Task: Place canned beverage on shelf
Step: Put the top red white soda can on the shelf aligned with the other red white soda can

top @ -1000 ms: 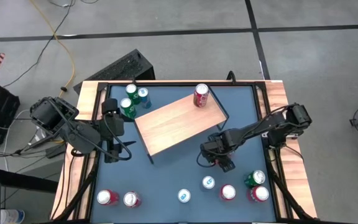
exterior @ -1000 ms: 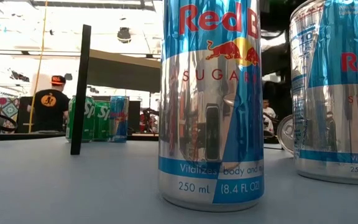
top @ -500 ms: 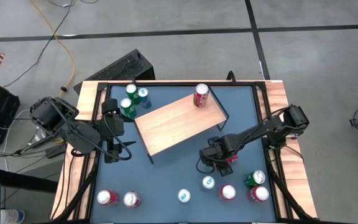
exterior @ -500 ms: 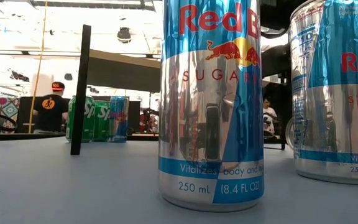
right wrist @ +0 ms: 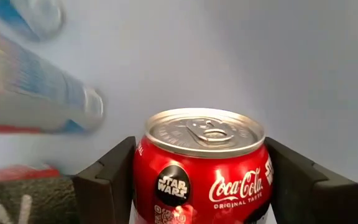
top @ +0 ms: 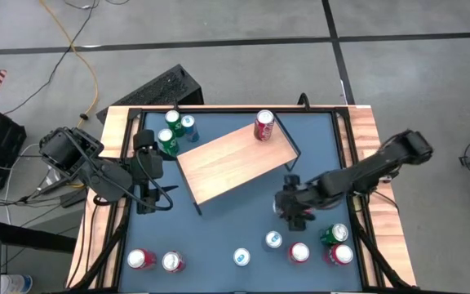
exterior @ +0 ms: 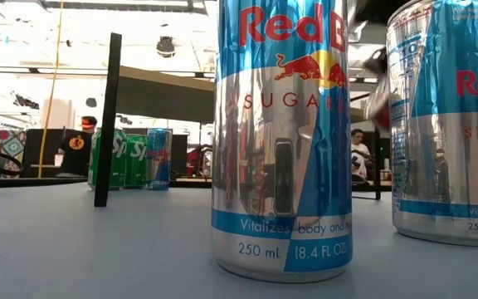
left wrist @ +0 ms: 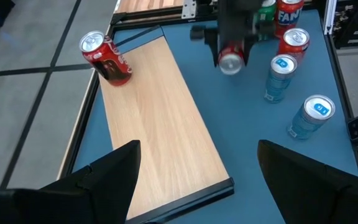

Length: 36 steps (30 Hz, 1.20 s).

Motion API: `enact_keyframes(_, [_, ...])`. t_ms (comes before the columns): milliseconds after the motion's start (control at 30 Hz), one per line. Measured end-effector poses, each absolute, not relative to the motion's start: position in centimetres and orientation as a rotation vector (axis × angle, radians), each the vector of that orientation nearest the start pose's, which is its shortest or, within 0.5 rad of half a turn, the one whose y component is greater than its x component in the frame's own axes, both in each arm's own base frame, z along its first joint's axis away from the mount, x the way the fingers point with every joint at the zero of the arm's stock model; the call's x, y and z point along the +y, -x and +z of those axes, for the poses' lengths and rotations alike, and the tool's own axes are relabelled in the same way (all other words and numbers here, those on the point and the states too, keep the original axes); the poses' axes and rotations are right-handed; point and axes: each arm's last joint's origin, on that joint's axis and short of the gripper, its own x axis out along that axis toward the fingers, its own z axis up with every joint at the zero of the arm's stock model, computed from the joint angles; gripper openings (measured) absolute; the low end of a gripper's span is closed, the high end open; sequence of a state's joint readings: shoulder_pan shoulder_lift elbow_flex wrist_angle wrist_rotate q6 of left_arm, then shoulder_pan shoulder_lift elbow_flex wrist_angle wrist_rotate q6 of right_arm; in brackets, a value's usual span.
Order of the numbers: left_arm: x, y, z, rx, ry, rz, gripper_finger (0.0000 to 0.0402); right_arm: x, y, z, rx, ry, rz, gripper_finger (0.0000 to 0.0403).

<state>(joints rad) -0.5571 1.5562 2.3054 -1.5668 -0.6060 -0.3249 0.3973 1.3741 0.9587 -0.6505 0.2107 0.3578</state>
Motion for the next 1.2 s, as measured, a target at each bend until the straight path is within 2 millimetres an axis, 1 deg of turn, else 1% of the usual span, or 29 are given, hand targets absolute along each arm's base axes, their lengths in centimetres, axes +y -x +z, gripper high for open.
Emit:
enact_keyframes(100, [-10.1, -19.3, 51.2, 0.662, -0.149, 0.15, 0.0309, 9.4, -22.8, 24.8, 0.89, -0.037, -0.089, 0.0262])
enact_keyframes(233, [-10.1, -19.3, 51.2, 0.662, -0.15, 0.151, 0.0309, 8.4, -20.9, 26.6, 0.725, -0.075, -0.194, 0.0262])
enact_keyframes(400, [-10.1, -19.3, 51.2, 0.66, -0.149, 0.151, 0.0309, 7.5, -19.7, 28.9, 0.483, -0.123, -0.232, 0.0262])
enact_keyframes(500, [-10.1, -19.3, 51.2, 0.657, -0.148, 0.151, 0.0309, 6.8, -19.0, 29.8, 0.389, -0.144, -0.356, 0.0262])
enact_keyframes(633, [-10.1, -19.4, 51.2, 0.655, -0.15, 0.157, 0.0309, 6.1, -18.7, 30.1, 0.275, -0.15, -0.6, 0.0262])
enact_keyframes(733, [-10.1, -19.4, 51.2, 0.652, -0.149, 0.158, 0.0309, 6.1, -19.2, 29.9, 0.204, -0.101, -0.759, 0.0262])
enact_keyframes(800, [-10.1, -19.4, 51.2, 0.649, -0.147, 0.157, 0.0309, 6.2, -19.9, 29.7, 0.162, -0.077, -0.842, 0.0262])
enact_keyframes(967, [-10.1, -19.4, 51.2, 0.648, -0.132, 0.163, 0.0309, 6.8, -21.9, 30.0, 0.107, -0.036, -0.956, 0.0262])
enact_keyframes(1100, [-10.1, -19.4, 51.2, 0.646, -0.13, 0.163, 0.0309, 7.4, -23.5, 30.0, 0.035, 0.032, -1.129, 0.0262])
enact_keyframes(1200, [-10.1, -19.4, 51.3, 0.646, -0.13, 0.164, 0.0309, 7.4, -25.2, 30.1, 0.039, 0.062, -1.178, 0.0262])
